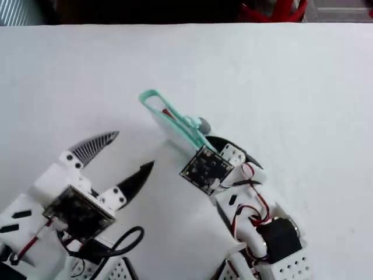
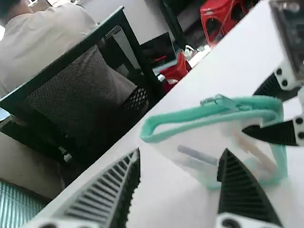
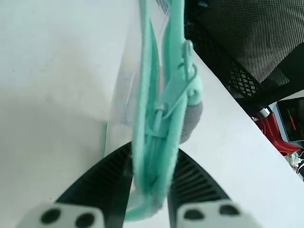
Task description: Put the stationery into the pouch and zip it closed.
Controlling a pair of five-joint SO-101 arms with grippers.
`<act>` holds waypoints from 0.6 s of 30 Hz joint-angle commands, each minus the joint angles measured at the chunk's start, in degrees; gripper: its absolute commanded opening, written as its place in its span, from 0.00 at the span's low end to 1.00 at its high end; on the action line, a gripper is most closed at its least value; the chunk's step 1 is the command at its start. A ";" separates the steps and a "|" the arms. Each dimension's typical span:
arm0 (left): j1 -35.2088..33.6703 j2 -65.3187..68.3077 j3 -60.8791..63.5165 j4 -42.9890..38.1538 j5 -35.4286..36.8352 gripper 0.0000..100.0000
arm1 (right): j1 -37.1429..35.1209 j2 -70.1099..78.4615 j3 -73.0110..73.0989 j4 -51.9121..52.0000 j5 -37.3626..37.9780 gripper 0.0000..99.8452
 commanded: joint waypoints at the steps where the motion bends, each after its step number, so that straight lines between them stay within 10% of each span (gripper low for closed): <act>1: 0.40 0.31 4.31 -13.10 16.53 0.25 | -0.66 1.10 -0.70 -1.98 -3.08 0.02; 8: 0.57 0.31 24.09 -38.51 34.11 0.24 | -2.59 -1.19 -0.35 -1.89 -8.44 0.02; 18: 4.09 6.55 22.24 -36.48 47.65 0.25 | -1.98 -5.58 2.73 -2.15 -11.08 0.02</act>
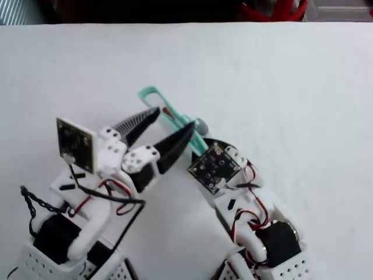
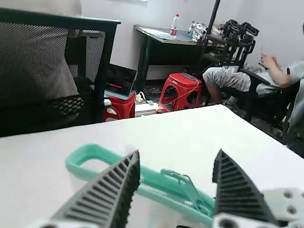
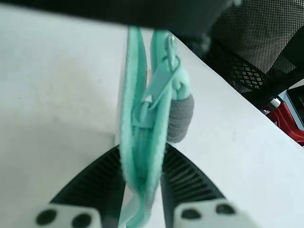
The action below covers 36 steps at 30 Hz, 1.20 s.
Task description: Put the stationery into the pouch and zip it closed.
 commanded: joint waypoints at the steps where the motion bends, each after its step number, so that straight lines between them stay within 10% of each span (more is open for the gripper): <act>1: -2.68 7.69 -4.13 -0.70 8.35 0.25 | 0.04 -2.51 1.41 -1.45 -0.88 0.02; 15: 0.13 38.73 -40.26 28.48 11.25 0.25 | -0.13 -6.46 4.22 -1.54 -0.97 0.02; 36: 7.34 41.10 -46.95 35.25 -4.04 0.17 | 0.31 -6.20 5.27 -1.54 -0.97 0.02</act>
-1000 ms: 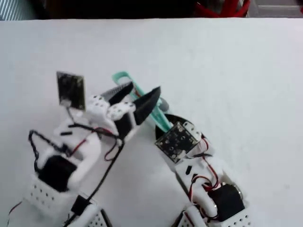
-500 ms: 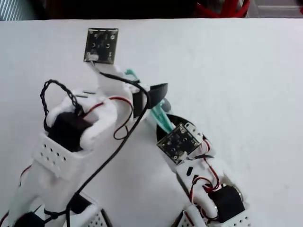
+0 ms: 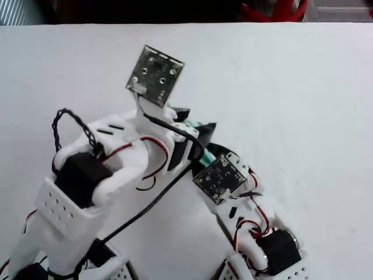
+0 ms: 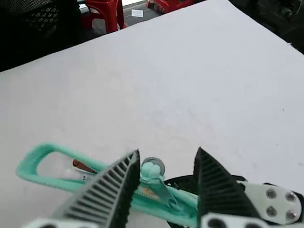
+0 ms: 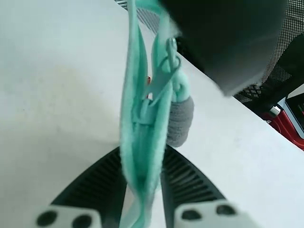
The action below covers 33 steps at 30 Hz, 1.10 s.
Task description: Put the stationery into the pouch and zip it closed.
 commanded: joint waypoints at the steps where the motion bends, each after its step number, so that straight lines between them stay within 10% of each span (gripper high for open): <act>1: 0.04 2.95 -2.64 2.55 0.00 0.16 | 0.66 0.31 0.00 -0.75 -0.09 0.02; 9: -7.16 4.97 -4.92 5.36 11.96 0.23 | 0.66 0.40 0.00 -0.66 -0.09 0.02; 33: -14.37 30.73 -35.87 25.93 -1.41 0.23 | -12.26 0.04 4.04 0.31 -0.26 0.02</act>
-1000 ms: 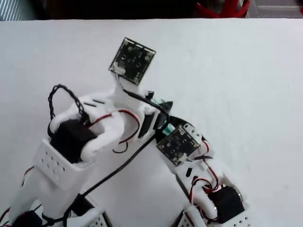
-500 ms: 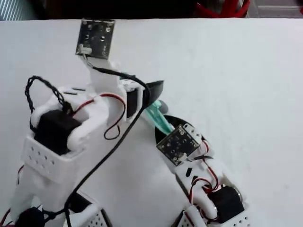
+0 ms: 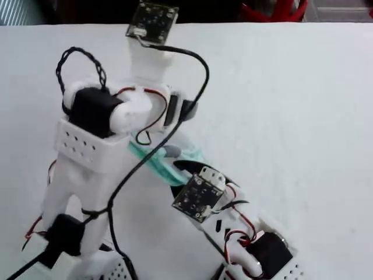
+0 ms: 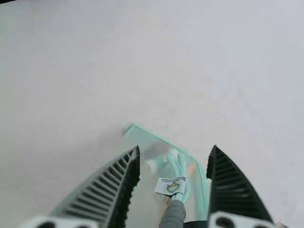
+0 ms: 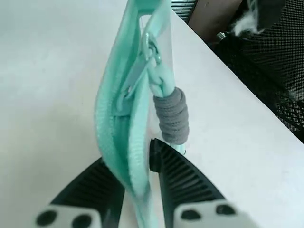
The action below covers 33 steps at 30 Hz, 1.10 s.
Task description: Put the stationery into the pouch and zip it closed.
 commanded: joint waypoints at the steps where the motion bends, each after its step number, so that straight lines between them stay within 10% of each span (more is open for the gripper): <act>1: -3.56 2.33 2.02 1.49 -2.81 0.23 | -0.13 0.22 0.18 0.48 -0.18 0.02; 33: 5.41 -6.11 26.81 1.58 -18.37 0.21 | 7.43 0.22 6.95 -7.87 0.18 0.02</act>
